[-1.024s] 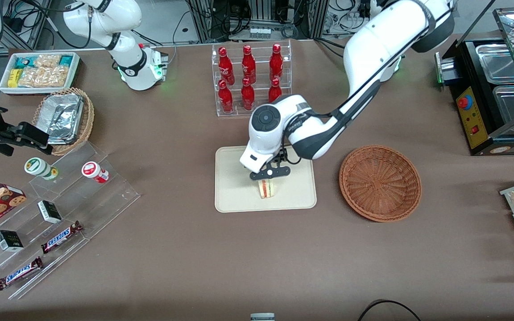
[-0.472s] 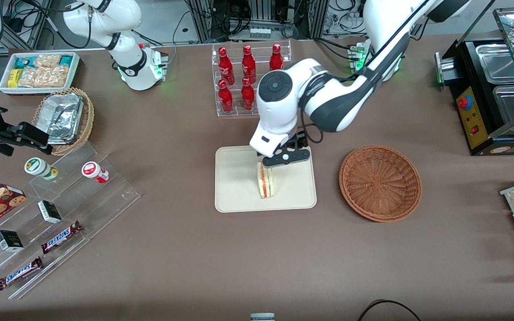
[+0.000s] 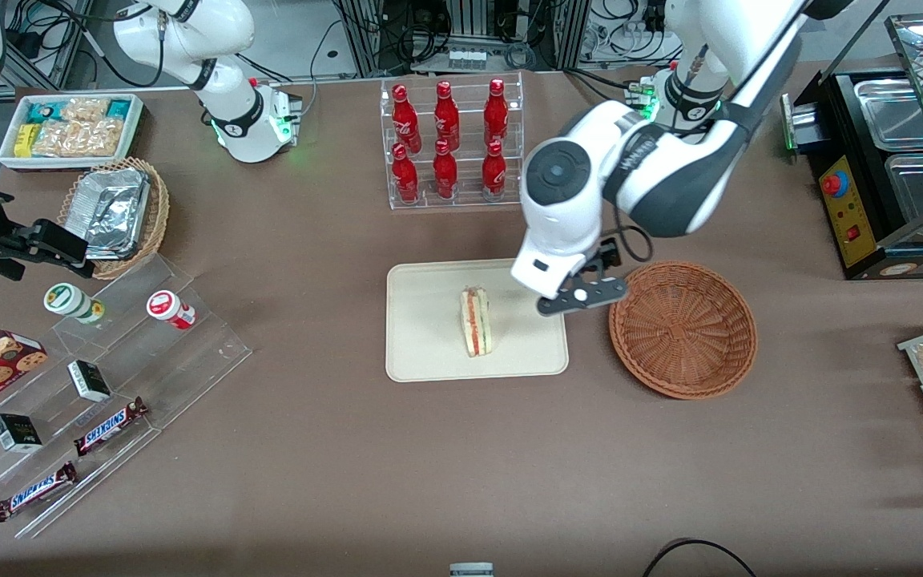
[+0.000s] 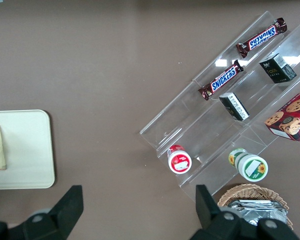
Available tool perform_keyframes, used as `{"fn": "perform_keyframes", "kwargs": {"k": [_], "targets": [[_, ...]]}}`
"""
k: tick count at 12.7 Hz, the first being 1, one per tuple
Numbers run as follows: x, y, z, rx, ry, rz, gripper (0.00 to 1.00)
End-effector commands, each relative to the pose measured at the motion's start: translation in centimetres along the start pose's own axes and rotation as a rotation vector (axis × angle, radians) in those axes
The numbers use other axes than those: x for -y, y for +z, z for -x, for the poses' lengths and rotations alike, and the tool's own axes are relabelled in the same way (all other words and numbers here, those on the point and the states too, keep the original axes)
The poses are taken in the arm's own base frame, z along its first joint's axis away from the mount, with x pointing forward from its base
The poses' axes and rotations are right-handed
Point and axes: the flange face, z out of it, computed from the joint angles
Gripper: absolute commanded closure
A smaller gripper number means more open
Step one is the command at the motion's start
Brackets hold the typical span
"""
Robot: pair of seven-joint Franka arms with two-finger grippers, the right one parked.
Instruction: Place sandwich from basket to tray
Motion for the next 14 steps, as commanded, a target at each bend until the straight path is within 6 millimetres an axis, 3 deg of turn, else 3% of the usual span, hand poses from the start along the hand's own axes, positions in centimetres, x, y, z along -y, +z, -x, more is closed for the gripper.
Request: {"fn": "perform_keyframes", "kwargs": {"k": [1,5,7,14], "targets": [[3.2,-0.1,-0.3,0.015,0.029,-0.023,0.00],[8.2,-0.3,-2.3,0.015,0.035,-0.041,0.00],[10.7,-0.8,-2.1,0.053,0.091,-0.018,0.00],[24.0,-3.2,-2.8,0.203,0.302,0.056,0.00]]}}
